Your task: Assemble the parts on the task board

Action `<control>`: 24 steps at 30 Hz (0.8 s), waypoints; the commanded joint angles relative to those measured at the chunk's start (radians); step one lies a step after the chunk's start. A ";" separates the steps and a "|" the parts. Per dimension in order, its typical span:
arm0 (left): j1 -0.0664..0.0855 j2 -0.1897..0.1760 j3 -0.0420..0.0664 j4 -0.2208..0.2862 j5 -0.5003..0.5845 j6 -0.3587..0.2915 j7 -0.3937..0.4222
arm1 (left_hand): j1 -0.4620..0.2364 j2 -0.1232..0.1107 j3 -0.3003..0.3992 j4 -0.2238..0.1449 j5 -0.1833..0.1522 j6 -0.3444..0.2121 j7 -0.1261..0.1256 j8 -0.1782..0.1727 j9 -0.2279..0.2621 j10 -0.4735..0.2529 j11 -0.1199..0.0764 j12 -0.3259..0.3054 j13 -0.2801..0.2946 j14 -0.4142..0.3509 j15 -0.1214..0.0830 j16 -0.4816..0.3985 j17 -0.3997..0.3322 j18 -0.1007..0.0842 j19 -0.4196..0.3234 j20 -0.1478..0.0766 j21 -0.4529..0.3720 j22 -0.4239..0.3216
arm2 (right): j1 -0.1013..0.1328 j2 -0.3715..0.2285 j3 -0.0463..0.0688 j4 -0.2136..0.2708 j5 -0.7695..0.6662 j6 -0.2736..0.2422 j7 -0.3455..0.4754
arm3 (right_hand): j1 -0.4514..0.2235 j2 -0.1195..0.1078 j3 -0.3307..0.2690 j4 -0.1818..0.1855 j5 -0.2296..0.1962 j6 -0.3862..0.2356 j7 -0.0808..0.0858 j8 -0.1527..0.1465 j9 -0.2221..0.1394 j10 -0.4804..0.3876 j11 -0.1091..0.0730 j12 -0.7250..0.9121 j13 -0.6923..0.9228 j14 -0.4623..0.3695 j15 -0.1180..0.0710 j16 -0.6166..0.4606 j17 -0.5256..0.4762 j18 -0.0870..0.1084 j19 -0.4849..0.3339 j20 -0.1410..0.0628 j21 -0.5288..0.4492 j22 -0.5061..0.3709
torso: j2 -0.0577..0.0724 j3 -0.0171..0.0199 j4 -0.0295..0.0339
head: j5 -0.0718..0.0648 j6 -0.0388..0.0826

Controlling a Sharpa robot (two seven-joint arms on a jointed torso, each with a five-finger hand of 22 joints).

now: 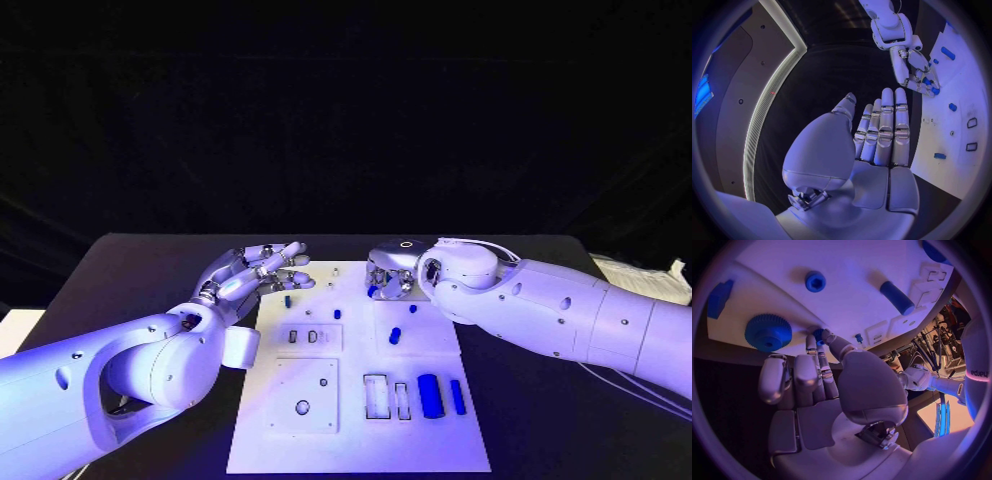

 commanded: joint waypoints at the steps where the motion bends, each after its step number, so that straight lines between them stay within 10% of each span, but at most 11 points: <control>1: 0.001 0.001 0.001 0.000 0.002 0.016 0.003 | -0.001 -0.006 -0.002 -0.003 -0.006 0.000 0.004 -0.004 -0.001 0.000 0.005 -0.006 -0.001 -0.003 0.004 -0.005 0.001 0.011 0.001 0.003 -0.006 -0.001 | -0.005 0.000 -0.004 -0.003 -0.016 -0.004 -0.001 | 0.009 0.017 0.012 0.012 0.006 0.014 -0.001 0.003 0.008 0.010 -0.001 0.001 0.001 0.032 -0.006 0.010 0.009 -0.021 0.009 -0.002 0.009 0.011 | 0.000 0.0002 0.0011 | 0.002 -0.003; 14: 0.001 0.000 0.001 -0.004 0.002 0.019 0.006 | 0.000 -0.003 0.000 -0.004 -0.006 0.000 0.005 -0.005 -0.001 0.000 0.005 -0.008 -0.001 -0.003 0.004 -0.006 0.003 0.011 0.002 0.003 -0.006 -0.001 | -0.005 -0.008 -0.002 0.019 -0.012 -0.241 -0.008 | 0.025 0.004 0.057 0.026 -0.012 0.012 0.009 -0.004 0.016 0.008 0.003 -0.002 0.000 0.030 -0.002 0.030 0.024 -0.024 0.014 0.000 0.024 0.032 | 0.001 -0.0008 0.0045 | 0.000 0.002; 24: 0.001 -0.007 0.001 0.003 0.002 0.021 0.008 | 0.000 -0.004 -0.001 -0.005 -0.006 -0.001 0.005 -0.006 -0.001 -0.001 0.006 -0.009 -0.001 -0.003 0.004 -0.006 0.003 0.011 0.002 0.003 -0.007 -0.002 | -0.004 0.024 0.001 -0.003 -0.003 -0.301 -0.013 | 0.020 -0.006 0.063 0.033 -0.014 0.009 0.011 -0.006 0.016 0.004 0.005 -0.002 -0.001 0.030 -0.001 0.034 0.026 -0.024 0.014 0.002 0.026 0.035 | 0.003 -0.0012 0.0058 | 0.007 0.005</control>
